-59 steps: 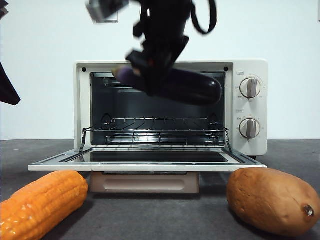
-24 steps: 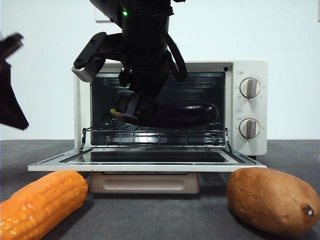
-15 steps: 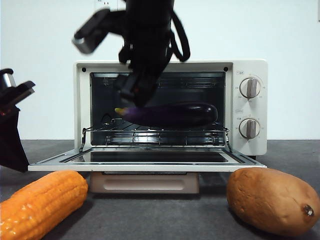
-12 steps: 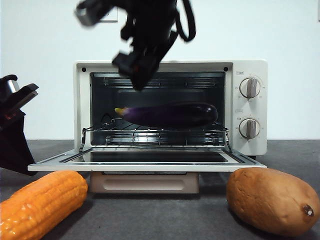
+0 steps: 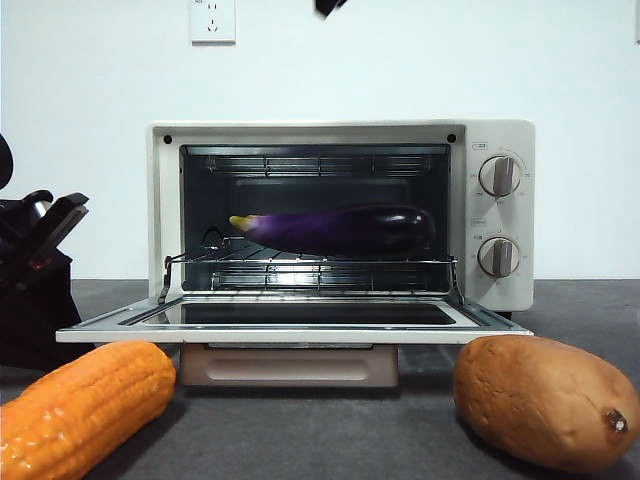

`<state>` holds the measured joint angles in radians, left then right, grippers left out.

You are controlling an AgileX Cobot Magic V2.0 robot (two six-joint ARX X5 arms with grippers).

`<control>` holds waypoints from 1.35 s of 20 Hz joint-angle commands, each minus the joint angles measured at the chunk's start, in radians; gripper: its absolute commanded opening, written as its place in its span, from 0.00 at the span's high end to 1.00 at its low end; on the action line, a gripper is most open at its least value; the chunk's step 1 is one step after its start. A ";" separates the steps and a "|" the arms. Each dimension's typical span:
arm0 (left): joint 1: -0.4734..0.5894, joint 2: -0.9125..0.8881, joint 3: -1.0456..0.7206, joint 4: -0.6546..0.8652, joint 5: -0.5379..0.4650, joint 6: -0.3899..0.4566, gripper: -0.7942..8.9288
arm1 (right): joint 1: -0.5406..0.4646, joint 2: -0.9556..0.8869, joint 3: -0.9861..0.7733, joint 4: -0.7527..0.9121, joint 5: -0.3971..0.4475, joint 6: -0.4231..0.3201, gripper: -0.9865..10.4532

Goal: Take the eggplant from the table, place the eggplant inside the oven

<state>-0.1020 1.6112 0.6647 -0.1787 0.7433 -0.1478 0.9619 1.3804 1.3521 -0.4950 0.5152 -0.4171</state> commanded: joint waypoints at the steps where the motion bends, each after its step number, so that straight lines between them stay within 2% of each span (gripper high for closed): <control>1: -0.005 0.034 0.002 -0.002 0.062 0.004 0.91 | 0.012 -0.030 0.021 -0.021 -0.003 0.028 0.87; 10: 0.006 0.034 0.017 0.027 0.285 -0.001 0.91 | 0.012 -0.161 0.021 -0.203 -0.020 0.140 0.88; 15: 0.019 0.033 0.078 0.022 0.389 -0.033 0.91 | 0.012 -0.203 0.021 -0.384 -0.171 0.244 0.88; 19: 0.025 0.033 0.150 0.021 0.399 -0.064 0.91 | 0.012 -0.220 0.021 -0.521 -0.292 0.296 0.88; 24: 0.030 0.033 0.272 0.021 0.399 -0.114 0.91 | 0.012 -0.220 0.020 -0.638 -0.456 0.313 0.88; 27: 0.031 0.033 0.356 0.018 0.397 -0.134 0.91 | 0.012 -0.220 0.010 -0.664 -0.483 0.313 0.89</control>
<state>-0.0669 1.6337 0.9768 -0.1719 1.1255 -0.2649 0.9623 1.1511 1.3521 -1.1625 0.0368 -0.1223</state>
